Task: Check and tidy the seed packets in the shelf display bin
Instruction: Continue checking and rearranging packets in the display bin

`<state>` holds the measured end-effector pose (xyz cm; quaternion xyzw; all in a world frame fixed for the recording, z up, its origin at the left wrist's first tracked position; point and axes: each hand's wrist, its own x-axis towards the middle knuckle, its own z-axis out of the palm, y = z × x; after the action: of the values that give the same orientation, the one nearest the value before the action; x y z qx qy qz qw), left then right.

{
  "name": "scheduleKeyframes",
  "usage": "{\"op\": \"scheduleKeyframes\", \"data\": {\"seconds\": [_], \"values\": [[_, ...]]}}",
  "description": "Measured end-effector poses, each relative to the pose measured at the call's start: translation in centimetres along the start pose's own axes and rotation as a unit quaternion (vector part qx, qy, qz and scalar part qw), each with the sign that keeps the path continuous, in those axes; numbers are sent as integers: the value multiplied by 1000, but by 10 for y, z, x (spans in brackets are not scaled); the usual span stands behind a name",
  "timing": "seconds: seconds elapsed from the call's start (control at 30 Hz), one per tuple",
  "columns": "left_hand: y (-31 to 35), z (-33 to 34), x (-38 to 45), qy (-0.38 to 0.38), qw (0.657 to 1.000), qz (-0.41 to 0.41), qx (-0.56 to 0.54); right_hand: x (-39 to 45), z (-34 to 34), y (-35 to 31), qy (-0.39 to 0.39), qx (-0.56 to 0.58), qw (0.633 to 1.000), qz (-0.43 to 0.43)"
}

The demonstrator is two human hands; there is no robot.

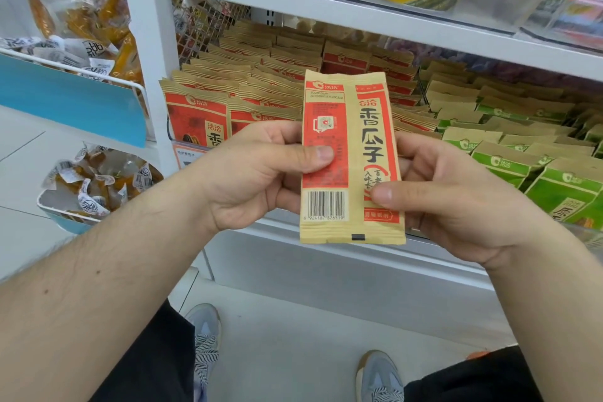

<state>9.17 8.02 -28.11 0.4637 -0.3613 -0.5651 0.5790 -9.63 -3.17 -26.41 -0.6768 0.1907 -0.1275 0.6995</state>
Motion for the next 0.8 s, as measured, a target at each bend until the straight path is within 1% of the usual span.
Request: {"op": "scheduleKeyframes", "data": {"seconds": [0.1,0.2,0.3,0.37,0.43,0.5,0.57,0.67,0.7,0.73,0.8], "values": [[0,-1,0,-1,1000,2,-3,0,-3,1,-30,17,999,2],[0,-2,1,0,1000,2,-18,0,-4,0,-81,37,996,-1],[1,-2,0,-4,1000,-3,-30,-1,-5,-1,-95,57,994,0],[2,0,-1,6,1000,-2,-14,-1,-2,-1,-85,56,995,-7],[3,4,-3,47,998,16,48,-3,5,-4,-18,-21,999,-30],[3,8,-5,89,987,56,125,-4,17,-7,66,-143,985,-65],[3,13,-7,97,978,88,162,-7,28,-7,87,-229,965,-91],[1,11,-5,100,977,97,162,-5,37,-4,96,-285,948,-109],[0,10,-4,90,981,90,148,-4,39,-1,111,-315,935,-120],[-1,8,-3,69,986,84,124,-3,41,3,134,-359,914,-132],[-2,7,-4,8,994,87,65,-3,51,10,176,-454,859,-157]]}}
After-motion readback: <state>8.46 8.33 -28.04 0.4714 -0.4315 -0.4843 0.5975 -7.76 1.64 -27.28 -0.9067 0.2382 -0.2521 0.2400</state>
